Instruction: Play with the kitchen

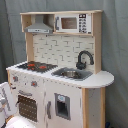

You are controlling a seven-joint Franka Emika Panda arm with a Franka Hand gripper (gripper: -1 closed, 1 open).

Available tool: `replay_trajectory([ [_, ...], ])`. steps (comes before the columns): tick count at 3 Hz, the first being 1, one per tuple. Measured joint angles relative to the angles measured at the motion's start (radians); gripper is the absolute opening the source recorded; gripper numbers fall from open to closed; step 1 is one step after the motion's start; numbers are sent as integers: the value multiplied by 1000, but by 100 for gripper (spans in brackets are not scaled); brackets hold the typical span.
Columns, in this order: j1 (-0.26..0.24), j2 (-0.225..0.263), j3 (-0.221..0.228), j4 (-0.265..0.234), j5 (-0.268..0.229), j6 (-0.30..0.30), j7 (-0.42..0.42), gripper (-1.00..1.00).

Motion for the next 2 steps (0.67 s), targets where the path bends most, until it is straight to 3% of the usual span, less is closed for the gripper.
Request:
replay_trajectory([
  [1,-21,2,-26,-9,-99,21,-43,100],
  [2,-61,0,-30,-9,-161,75,-107,100],
])
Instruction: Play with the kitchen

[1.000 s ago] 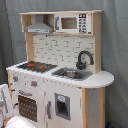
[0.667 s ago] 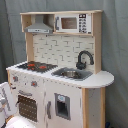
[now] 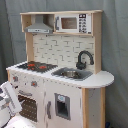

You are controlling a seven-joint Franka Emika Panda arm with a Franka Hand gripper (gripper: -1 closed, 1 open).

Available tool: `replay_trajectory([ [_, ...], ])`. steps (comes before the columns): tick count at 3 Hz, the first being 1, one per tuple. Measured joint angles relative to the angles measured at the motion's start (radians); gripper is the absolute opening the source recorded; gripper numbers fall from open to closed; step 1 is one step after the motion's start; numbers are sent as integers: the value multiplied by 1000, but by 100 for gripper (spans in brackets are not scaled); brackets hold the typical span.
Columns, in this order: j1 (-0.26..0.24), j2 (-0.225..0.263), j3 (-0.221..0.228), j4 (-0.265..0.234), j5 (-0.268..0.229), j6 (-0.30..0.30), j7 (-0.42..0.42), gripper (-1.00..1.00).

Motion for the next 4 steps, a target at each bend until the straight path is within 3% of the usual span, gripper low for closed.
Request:
replay_trajectory([
  [2,-68,-2,-43,6,-52,108,-137,100],
  [3,-116,-2,-72,6,-52,181,-202,100],
  [4,-189,-2,-75,6,-52,273,-224,100],
])
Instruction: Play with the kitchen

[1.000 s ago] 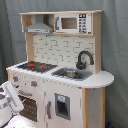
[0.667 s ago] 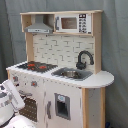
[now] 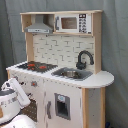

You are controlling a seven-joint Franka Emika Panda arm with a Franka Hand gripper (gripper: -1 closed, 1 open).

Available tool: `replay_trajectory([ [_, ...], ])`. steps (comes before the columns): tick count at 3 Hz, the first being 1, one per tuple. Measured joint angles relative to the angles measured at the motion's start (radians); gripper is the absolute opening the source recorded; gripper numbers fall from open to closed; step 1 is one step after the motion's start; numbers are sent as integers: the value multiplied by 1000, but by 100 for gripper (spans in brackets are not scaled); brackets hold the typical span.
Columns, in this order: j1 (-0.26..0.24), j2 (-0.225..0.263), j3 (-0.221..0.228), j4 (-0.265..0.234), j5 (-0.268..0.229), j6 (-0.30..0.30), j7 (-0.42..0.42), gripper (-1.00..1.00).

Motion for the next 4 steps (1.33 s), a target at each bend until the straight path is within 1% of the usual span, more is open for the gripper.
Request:
replay_trajectory([
  [1,-74,0,-2,15,0,82,-29,100],
  [2,-140,0,-24,53,1,138,-75,100],
  [3,-202,1,-34,61,1,220,-91,100],
  [4,-267,1,-34,63,3,294,-121,100],
])
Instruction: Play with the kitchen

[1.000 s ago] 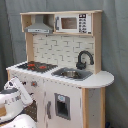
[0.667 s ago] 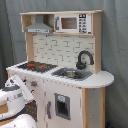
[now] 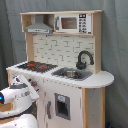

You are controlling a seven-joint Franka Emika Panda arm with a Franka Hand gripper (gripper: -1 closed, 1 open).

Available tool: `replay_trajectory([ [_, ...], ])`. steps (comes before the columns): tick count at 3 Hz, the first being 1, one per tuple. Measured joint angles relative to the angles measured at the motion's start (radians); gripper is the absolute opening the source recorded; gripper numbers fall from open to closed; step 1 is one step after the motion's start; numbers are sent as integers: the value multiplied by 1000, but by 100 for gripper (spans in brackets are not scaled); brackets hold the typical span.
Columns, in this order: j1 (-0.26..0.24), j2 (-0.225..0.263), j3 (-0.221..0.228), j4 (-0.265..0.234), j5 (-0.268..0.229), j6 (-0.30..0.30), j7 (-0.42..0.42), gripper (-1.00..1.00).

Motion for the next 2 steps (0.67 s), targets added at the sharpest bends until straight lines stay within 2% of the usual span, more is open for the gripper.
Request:
replay_trajectory([
  [1,-49,2,6,59,11,7,-14,100],
  [2,-49,2,6,59,12,7,-14,-100],
])
